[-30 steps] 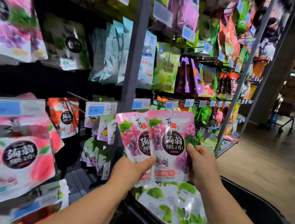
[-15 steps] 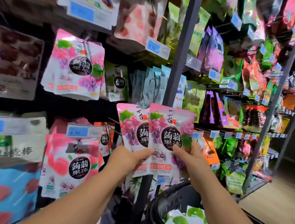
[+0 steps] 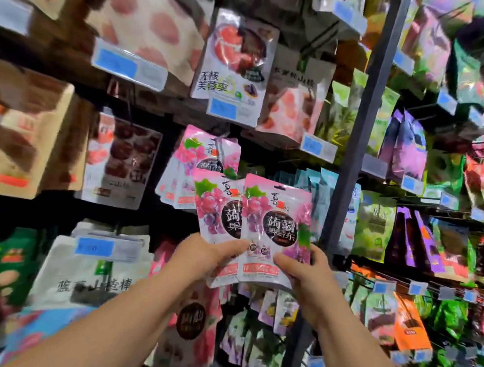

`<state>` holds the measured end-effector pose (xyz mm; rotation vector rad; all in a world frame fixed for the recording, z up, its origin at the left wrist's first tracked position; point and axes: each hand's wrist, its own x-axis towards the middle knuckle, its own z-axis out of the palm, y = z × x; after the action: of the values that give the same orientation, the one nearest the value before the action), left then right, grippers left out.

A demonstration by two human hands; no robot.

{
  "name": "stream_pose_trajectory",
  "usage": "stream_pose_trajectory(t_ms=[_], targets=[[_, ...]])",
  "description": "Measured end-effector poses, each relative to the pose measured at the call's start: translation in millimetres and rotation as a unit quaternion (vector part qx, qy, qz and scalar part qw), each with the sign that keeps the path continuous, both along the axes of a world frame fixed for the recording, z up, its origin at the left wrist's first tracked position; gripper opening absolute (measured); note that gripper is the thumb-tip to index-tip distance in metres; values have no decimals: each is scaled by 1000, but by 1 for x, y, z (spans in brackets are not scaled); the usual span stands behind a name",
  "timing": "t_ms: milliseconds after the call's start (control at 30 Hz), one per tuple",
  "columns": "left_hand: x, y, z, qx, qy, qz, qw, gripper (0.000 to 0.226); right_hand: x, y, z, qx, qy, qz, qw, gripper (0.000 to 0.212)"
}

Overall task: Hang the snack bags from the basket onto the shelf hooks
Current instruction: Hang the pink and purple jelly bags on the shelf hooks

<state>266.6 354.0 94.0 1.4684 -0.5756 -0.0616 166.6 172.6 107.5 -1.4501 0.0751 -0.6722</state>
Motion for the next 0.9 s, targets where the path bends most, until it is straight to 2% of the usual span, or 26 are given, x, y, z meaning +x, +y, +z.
stream_pose_trajectory(t_ms=[100, 333, 400, 500, 600, 667, 767, 900], targets=[[14, 22, 9, -2, -2, 34, 999, 69, 20, 15, 9, 8, -22, 27, 999, 96], [36, 77, 27, -9, -20, 92, 996, 40, 61, 46, 36, -24, -70, 68, 995, 82], [43, 91, 29, -1, -23, 97, 995, 39, 72, 54, 42, -34, -75, 82, 993, 71], [54, 109, 30, -9, -12, 110, 994, 38, 84, 66, 51, -36, -87, 92, 991, 42], [59, 121, 32, -20, -4, 119, 993, 45, 95, 75, 55, -37, -95, 88, 991, 39], [60, 125, 33, -20, -23, 125, 992, 39, 102, 78, 56, -34, -100, 86, 991, 34], [62, 130, 35, -21, -39, 126, 991, 25, 109, 79, 58, -21, -97, 84, 992, 48], [65, 137, 36, -22, -46, 130, 990, 35, 117, 76, 60, -26, -94, 86, 991, 64]])
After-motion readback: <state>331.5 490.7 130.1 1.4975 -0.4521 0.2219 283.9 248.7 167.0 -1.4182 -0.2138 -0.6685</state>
